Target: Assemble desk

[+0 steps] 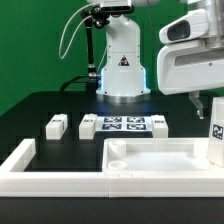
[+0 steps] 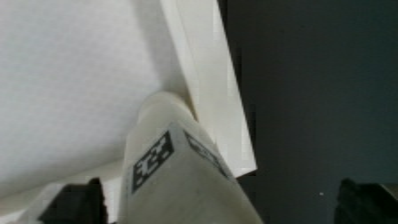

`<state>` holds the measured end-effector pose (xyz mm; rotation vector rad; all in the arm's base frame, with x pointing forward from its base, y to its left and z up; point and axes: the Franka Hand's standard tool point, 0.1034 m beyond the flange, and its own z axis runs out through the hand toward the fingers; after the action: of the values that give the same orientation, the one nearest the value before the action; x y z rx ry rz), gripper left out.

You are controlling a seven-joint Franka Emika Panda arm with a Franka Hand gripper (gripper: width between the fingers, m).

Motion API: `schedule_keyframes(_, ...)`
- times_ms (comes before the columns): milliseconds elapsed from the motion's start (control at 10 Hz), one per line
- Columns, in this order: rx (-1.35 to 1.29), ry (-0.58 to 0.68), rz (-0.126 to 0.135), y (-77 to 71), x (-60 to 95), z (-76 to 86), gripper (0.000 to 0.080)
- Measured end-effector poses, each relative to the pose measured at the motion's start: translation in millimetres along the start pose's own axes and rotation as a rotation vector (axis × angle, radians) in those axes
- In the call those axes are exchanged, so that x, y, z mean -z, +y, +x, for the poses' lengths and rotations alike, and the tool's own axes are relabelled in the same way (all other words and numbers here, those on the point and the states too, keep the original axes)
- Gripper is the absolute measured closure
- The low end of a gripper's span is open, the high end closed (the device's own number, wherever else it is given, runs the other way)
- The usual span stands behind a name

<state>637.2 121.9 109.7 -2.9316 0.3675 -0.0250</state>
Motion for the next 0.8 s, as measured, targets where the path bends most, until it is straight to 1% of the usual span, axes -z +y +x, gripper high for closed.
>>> schedule_keyframes(200, 0.130, 0.000, 0.000, 0.9, 0.0, 0.4, 0.0151)
schedule_keyframes(300, 0.245, 0.000, -0.005, 1.8, 0.7, 0.8, 0.0151)
schedule_keyframes(400, 0.461, 0.000, -0.044, 3.3, 4.3, 3.8, 0.0151)
schedule_keyframes(500, 0.590, 0.000, -0.070, 2.8, 4.0, 4.8, 0.0151)
schedule_keyframes(600, 0.601, -0.006, -0.068, 4.1, 0.3, 3.4, 0.0151)
schedule_keyframes(700, 0.571, -0.005, -0.066, 4.0, 0.3, 3.4, 0.0151)
schedule_keyframes(800, 0.573, -0.006, -0.066, 4.1, 0.2, 3.3, 0.0278)
